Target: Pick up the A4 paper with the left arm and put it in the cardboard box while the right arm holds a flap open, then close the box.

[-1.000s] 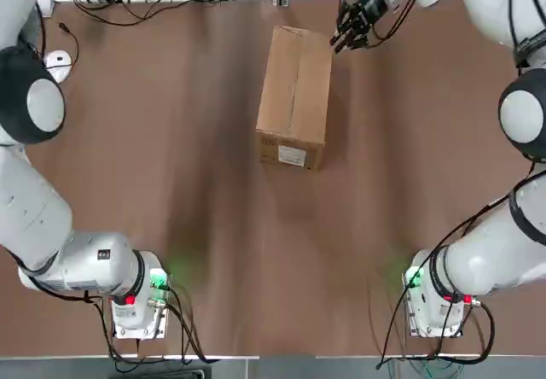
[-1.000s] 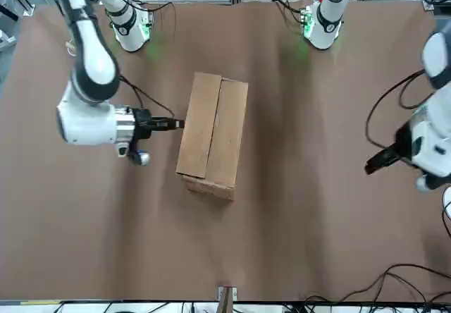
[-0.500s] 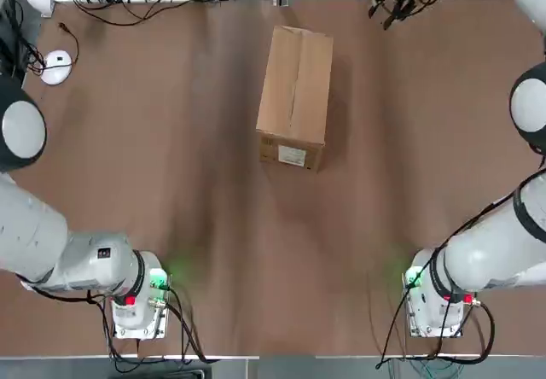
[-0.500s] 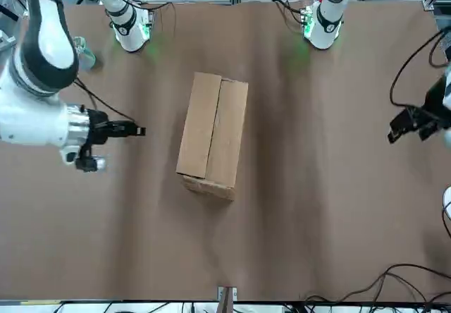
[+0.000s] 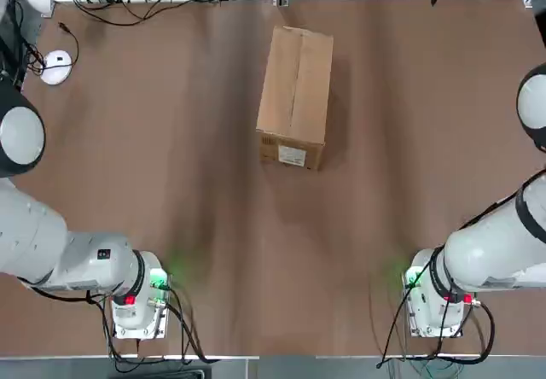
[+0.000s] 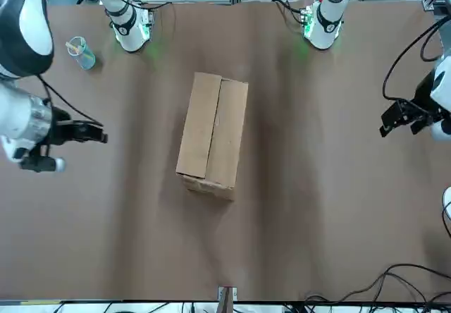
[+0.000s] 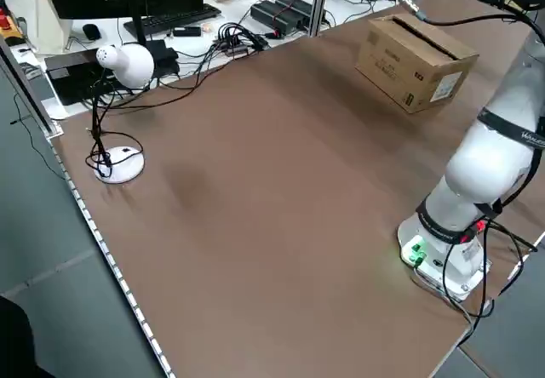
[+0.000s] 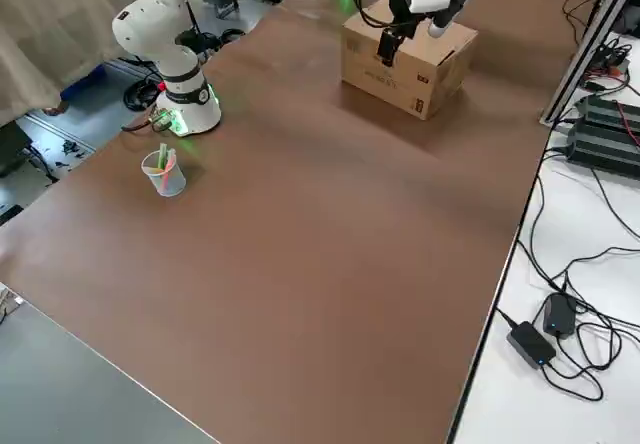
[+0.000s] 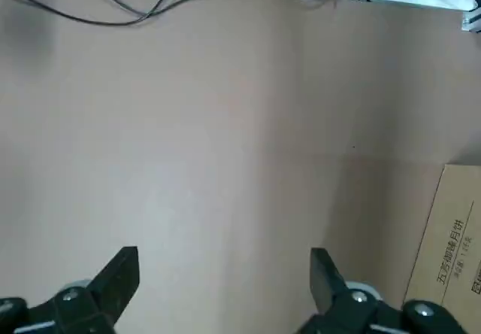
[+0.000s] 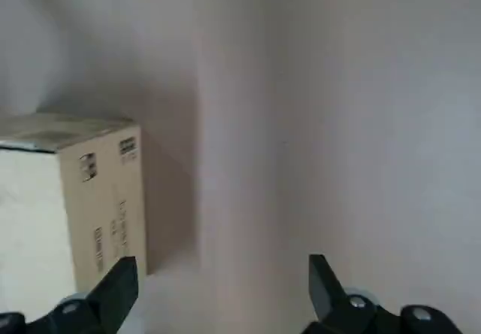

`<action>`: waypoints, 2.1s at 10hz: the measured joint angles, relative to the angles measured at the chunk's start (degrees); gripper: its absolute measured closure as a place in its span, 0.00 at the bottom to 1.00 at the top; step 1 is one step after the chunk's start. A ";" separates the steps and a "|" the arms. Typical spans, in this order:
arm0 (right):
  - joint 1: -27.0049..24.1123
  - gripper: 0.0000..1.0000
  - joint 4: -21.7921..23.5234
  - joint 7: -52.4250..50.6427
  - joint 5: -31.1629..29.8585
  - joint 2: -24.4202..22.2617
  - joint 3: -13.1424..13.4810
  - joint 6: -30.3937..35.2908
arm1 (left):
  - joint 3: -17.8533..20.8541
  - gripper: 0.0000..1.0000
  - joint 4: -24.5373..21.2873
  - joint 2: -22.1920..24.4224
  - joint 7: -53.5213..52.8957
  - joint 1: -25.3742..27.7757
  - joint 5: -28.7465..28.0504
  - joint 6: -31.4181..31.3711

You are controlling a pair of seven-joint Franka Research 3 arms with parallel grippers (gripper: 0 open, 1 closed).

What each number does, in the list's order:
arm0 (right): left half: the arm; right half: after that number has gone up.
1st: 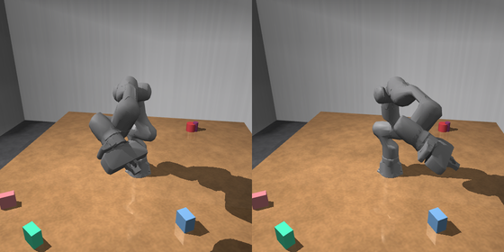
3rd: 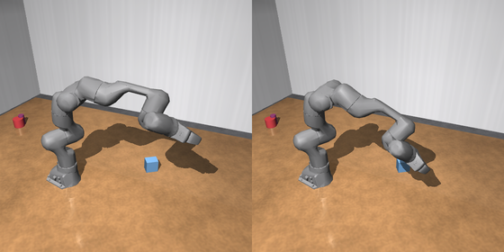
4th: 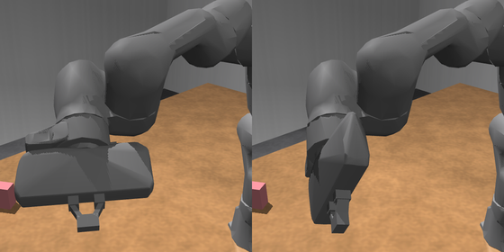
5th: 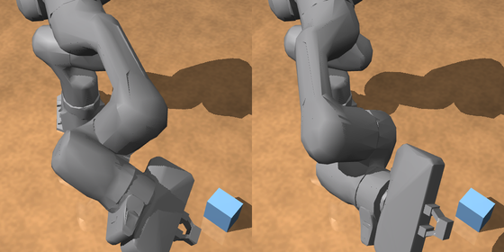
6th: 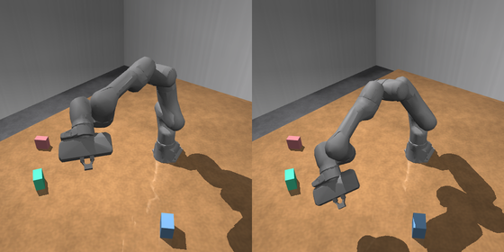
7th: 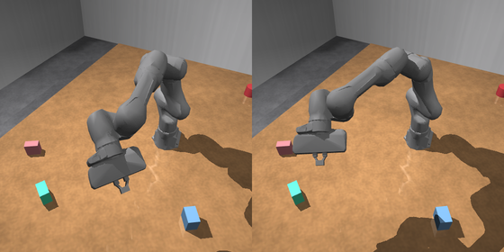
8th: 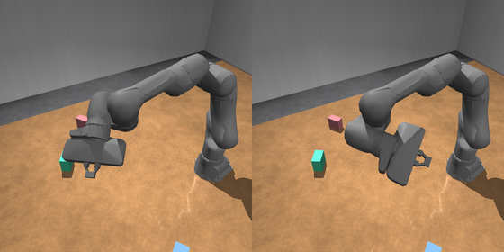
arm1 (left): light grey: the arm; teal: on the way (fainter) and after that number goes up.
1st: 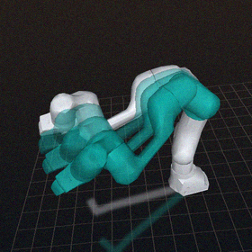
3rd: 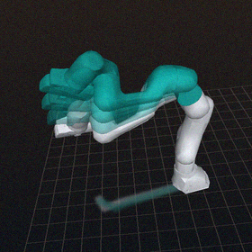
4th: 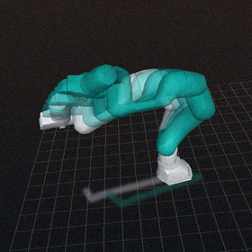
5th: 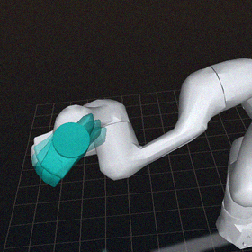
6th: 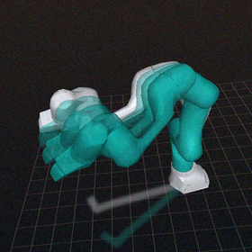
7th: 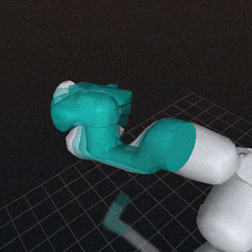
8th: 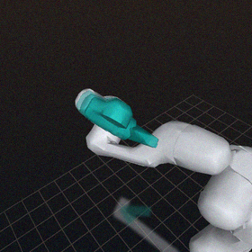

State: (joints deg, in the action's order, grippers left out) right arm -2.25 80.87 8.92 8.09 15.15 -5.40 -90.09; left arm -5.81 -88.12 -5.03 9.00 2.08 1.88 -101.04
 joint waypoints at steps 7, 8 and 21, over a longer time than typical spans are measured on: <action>-7.17 0.00 -3.97 -7.57 -7.19 -2.09 0.02 1.36 | -0.06 0.00 -0.05 -0.23 -0.01 -0.11 0.00 0.00; -7.15 0.00 -4.10 -7.28 -7.19 -2.99 -0.06 1.29 | -0.22 0.00 -0.14 -0.57 -0.06 -0.25 0.00 0.00; 11.47 0.00 -4.12 -6.72 -7.14 -4.21 20.58 0.56 | -3.38 0.00 -0.19 -2.57 -0.05 -1.10 -2.90 -0.06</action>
State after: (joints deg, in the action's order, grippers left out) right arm 9.22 76.75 2.21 0.95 10.93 15.18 -89.52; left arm -9.19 -88.31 -7.60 8.95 0.98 -1.02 -101.11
